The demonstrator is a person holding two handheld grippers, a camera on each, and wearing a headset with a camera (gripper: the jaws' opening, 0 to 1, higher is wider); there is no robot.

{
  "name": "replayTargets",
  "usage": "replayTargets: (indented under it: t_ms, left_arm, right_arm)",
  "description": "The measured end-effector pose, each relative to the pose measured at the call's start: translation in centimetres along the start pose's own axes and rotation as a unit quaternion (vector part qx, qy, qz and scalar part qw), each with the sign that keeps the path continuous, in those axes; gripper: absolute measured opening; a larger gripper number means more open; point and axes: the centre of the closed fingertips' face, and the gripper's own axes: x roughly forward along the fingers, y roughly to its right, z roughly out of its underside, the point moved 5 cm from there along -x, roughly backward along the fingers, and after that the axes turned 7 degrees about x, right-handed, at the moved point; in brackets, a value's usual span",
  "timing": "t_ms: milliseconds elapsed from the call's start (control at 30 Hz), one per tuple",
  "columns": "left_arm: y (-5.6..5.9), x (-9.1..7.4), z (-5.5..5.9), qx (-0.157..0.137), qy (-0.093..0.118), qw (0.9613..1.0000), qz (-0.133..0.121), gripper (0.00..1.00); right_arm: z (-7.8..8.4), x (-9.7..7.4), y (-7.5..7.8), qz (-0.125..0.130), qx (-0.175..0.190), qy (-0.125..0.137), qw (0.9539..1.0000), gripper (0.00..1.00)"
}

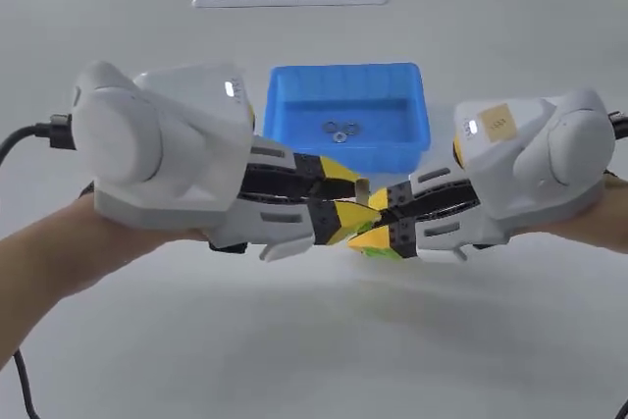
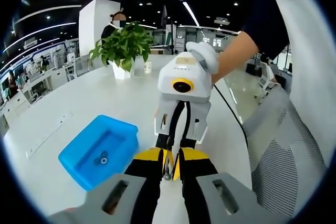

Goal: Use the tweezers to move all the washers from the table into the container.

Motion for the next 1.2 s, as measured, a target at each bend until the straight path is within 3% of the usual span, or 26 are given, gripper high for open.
replayTargets:
  t_ms: [300, 500, 800, 967, 1200]
  left_arm:
    - [-0.6, -2.1, 0.2, 0.004, -0.001, 0.9993, -0.037, 0.17]
    - [-0.8, -4.0, 0.8, -0.019, 0.005, 0.9980, -0.060, 0.18]
    - [-1.3, -7.0, 2.0, -0.050, 0.007, 0.9930, -0.106, 0.32]
    - [-1.6, -8.4, 2.8, -0.067, 0.012, 0.9884, -0.135, 0.48]
    - [-1.4, -9.1, 3.7, -0.080, 0.010, 0.9855, -0.149, 0.62]
  right_arm:
    - [-0.8, -0.6, 0.1, 0.009, 0.000, 0.004, 0.9999, 0.09]
    - [-1.7, -0.9, 0.5, 0.016, -0.006, 0.006, 0.9998, 0.09]
    - [-4.9, -2.0, 0.7, 0.026, -0.030, 0.014, 0.9991, 0.09]
    - [-6.7, -2.5, 1.0, 0.032, -0.048, 0.014, 0.9983, 0.09]
    - [-8.8, -3.1, 2.6, 0.055, -0.056, 0.025, 0.9966, 0.10]
